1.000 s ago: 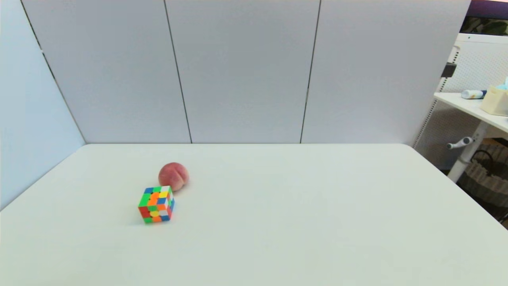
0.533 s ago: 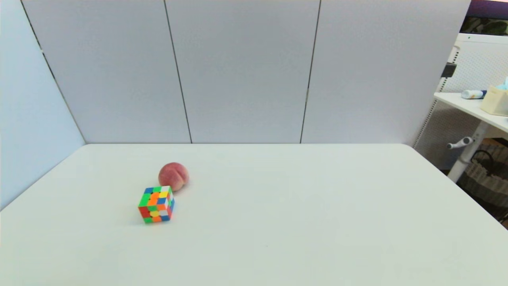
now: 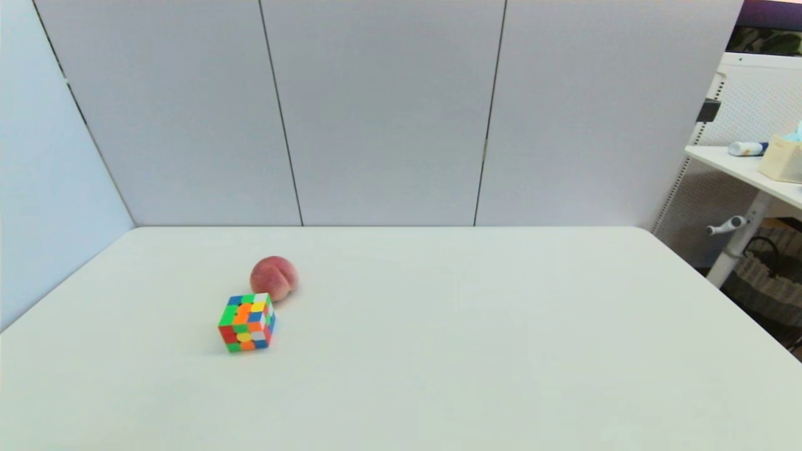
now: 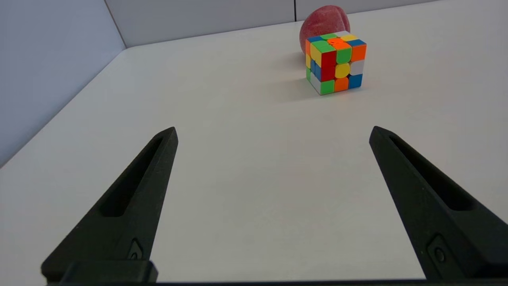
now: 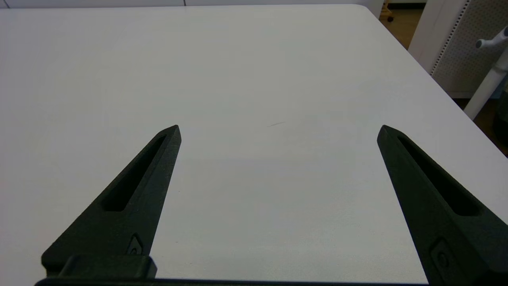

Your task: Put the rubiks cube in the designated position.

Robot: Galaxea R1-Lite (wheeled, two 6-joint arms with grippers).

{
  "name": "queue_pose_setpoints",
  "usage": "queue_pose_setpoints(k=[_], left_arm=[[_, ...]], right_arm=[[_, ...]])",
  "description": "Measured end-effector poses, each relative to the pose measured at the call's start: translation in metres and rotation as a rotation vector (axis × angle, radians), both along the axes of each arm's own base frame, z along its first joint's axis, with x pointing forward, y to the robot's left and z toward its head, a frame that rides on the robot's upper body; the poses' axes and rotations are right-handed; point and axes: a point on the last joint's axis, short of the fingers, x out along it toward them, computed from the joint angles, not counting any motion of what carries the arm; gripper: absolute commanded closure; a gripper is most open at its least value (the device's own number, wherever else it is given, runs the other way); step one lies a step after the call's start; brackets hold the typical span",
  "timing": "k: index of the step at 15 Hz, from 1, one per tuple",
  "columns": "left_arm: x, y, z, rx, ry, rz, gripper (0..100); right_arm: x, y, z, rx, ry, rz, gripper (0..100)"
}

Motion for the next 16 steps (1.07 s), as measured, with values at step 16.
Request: queue_pose_setpoints(k=[16], left_arm=[[0.0001, 0.0016, -0.0008, -0.215, 0.010, 0.068, 0]], right_arm=[[0.0000, 0.0000, 0.0000, -0.003, 0.000, 0.000, 0]])
